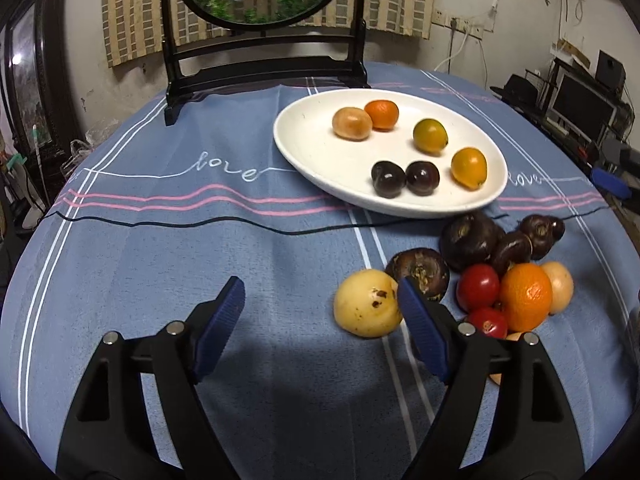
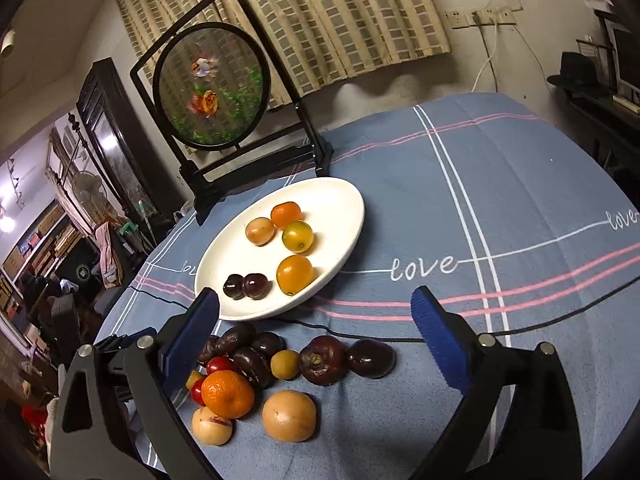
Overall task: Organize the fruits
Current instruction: 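Withdraw both open grippers from the plate toward the fruit pile, then close the left gripper on a pale spotted fruit while the right gripper grasps a dark plum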
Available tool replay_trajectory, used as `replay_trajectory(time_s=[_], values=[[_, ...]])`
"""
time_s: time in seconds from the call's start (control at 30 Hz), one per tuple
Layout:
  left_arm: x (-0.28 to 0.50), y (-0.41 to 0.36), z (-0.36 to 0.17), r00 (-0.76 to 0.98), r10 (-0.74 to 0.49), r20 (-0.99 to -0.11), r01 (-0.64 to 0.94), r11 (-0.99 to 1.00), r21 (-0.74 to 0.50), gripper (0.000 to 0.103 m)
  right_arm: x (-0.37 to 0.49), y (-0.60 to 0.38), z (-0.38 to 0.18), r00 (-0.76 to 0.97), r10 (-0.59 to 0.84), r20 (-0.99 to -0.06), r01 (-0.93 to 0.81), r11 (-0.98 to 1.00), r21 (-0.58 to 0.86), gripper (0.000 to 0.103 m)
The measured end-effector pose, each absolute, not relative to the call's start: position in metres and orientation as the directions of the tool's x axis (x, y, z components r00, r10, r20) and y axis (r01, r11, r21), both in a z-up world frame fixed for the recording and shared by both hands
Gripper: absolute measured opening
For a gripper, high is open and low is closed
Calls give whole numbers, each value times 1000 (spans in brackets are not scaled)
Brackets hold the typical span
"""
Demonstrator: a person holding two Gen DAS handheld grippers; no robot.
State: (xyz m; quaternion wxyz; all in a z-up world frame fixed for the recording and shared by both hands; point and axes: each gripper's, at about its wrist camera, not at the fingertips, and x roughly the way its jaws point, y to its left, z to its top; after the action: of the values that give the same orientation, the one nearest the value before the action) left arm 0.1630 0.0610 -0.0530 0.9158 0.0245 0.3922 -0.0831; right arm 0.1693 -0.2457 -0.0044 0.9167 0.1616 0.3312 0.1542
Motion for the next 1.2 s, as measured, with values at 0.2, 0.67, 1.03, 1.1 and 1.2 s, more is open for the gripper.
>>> replay_trajectory(time_s=[0.2, 0.67, 1.03, 1.1, 1.2], values=[[163, 79, -46, 707, -69, -704, 93, 996, -5, 84, 170, -245, -6, 724, 387, -571, -170, 903, 396, 97], [153, 75, -46, 760, -43, -649, 109, 992, 61, 79, 169, -246, -7, 723, 391, -569, -170, 899, 403, 97], [171, 53, -51, 718, -175, -674, 264, 964, 31, 44, 169, -244, -10, 712, 391, -584, -169, 902, 398, 97], [175, 56, -54, 701, -187, -688, 261, 965, 3, 43, 169, -244, -10, 713, 392, -582, -170, 901, 399, 97], [183, 55, -61, 662, -210, -719, 272, 962, -30, 43, 169, -243, -11, 709, 397, -583, -174, 900, 400, 97]])
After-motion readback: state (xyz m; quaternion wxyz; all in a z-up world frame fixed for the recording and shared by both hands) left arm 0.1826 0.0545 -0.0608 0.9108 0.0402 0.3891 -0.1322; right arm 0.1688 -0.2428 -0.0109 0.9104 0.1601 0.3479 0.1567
